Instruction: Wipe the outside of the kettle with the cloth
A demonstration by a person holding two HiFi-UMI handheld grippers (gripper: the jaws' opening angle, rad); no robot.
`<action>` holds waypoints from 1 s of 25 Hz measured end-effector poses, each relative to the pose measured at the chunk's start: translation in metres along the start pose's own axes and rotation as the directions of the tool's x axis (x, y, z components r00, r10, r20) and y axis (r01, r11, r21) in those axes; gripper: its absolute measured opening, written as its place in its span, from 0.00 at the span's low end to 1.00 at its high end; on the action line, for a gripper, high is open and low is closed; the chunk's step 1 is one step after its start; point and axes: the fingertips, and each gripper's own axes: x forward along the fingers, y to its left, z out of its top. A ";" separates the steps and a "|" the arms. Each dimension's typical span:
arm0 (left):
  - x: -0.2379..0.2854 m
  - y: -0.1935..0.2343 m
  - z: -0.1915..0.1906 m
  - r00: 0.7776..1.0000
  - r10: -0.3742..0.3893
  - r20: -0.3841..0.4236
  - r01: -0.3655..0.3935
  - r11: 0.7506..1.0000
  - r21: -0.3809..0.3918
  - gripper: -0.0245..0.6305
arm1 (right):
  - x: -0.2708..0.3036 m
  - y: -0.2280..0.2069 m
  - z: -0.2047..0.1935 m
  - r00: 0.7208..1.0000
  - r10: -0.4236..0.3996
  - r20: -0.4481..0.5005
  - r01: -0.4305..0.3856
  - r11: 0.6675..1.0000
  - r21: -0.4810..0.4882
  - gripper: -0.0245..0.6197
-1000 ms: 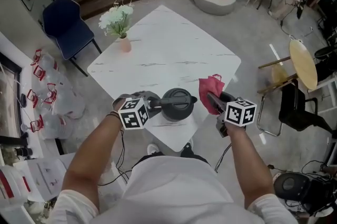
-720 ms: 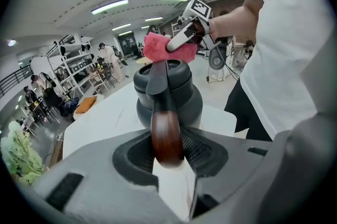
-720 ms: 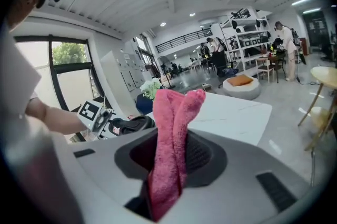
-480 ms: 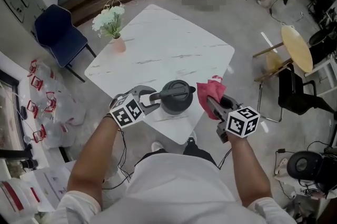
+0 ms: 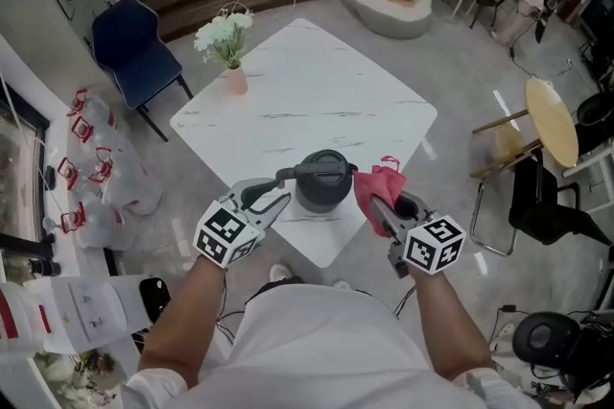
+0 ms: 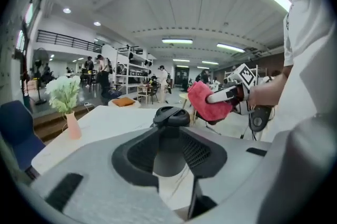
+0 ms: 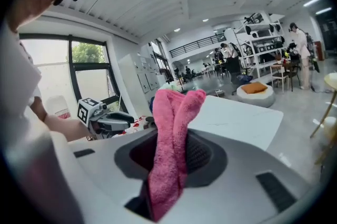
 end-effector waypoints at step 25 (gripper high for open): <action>-0.019 -0.108 -0.022 0.963 0.270 0.003 -0.260 0.929 -0.263 0.04 | -0.059 0.025 -0.048 0.983 0.186 -0.010 -0.186 0.979 -0.087 0.21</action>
